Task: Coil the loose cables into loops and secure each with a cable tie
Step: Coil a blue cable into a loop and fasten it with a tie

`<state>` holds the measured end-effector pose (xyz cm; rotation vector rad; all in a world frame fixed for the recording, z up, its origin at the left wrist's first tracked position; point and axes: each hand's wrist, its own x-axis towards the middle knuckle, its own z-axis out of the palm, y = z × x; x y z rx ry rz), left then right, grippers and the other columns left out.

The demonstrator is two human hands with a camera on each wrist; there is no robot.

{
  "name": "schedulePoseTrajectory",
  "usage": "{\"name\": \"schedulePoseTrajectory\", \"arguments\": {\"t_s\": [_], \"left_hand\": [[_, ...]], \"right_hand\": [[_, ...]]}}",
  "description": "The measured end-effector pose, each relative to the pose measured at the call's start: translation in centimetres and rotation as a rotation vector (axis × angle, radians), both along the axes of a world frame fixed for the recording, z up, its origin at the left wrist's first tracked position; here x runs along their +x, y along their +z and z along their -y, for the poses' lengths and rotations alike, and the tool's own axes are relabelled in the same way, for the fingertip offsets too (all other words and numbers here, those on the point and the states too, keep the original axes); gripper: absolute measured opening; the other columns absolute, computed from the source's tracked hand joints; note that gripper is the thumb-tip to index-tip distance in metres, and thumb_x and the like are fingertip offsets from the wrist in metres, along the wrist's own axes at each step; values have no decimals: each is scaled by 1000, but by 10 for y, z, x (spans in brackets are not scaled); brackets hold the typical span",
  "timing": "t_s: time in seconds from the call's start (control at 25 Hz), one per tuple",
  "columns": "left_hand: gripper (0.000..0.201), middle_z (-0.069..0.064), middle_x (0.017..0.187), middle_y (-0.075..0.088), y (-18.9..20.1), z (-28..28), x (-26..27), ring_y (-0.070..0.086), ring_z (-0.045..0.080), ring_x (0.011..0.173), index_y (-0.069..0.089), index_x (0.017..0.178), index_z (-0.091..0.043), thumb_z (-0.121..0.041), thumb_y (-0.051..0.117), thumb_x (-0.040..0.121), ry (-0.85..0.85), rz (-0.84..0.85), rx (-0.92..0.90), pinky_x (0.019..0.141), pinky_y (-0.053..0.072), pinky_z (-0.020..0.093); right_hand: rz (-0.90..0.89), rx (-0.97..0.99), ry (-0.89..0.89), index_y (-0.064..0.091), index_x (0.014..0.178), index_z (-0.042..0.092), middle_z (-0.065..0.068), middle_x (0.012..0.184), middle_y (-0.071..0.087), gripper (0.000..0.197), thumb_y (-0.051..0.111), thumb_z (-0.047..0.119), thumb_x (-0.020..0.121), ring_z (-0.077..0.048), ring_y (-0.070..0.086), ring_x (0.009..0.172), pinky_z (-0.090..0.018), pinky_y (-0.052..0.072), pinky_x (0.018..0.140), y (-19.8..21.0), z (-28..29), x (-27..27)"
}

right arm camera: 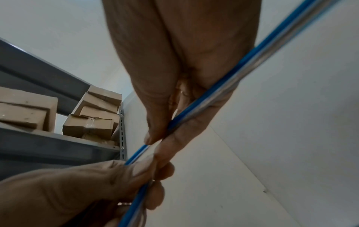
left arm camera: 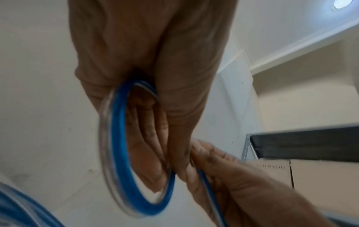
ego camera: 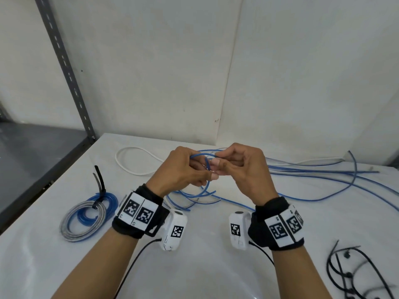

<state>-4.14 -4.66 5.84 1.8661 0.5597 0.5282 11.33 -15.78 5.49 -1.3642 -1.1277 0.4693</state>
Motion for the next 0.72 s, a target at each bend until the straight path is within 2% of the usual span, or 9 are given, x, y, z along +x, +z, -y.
{"name": "schedulePoseTrajectory", "arguments": {"t_s": [0.12,0.2,0.32,0.4,0.48,0.56,0.6,0.72], "left_hand": [[19,15,82,77,2,0,-1,75,23,75,79,98,-6,-15,84,82,30,124,-87,70,60,28],[19,19,92,76,5,1,-1,76,29,82,79,102,-5,-15,80,85,38,215,-153,75,62,30],[20,23,97,75,8,2,-2,76,34,87,77,103,-2,-13,77,87,48,303,-222,79,63,31],[18,21,94,76,8,1,-2,77,32,87,75,102,1,-10,76,88,75,347,-267,79,62,29],[15,20,91,77,9,-1,-3,77,28,85,72,101,2,-8,73,90,88,371,-330,77,62,26],[15,21,94,77,10,-2,-3,77,27,86,67,101,3,-6,72,90,56,359,-376,80,63,29],[16,20,94,77,10,-3,-5,77,27,86,65,101,3,-7,72,90,37,314,-341,81,63,32],[19,10,82,77,11,-4,-10,75,22,78,69,102,-3,-17,76,91,-14,68,-62,80,62,32]], "right_hand": [[114,28,-89,75,88,8,-1,81,76,4,77,11,89,-13,70,71,-26,55,57,1,-1,-2],[160,52,-112,76,89,13,5,82,75,3,76,15,90,-8,66,69,-24,52,57,2,-1,-5],[160,79,-123,76,92,13,9,80,73,4,73,15,92,-7,64,67,-24,51,61,2,-2,-8],[134,55,-57,76,98,14,8,80,73,7,71,14,94,-8,64,67,-23,51,60,2,-1,-7],[122,30,-1,77,105,17,8,85,76,13,73,14,93,-12,68,72,-27,54,63,2,0,-5],[168,43,-41,78,103,19,10,87,77,14,75,12,91,-12,69,76,-32,57,70,2,1,-2],[196,45,-57,79,100,20,10,87,77,14,75,12,90,-11,68,74,-32,56,70,2,2,-1],[295,-10,-4,80,96,24,11,84,75,14,76,12,89,-12,64,73,-31,52,66,2,5,3]]}}
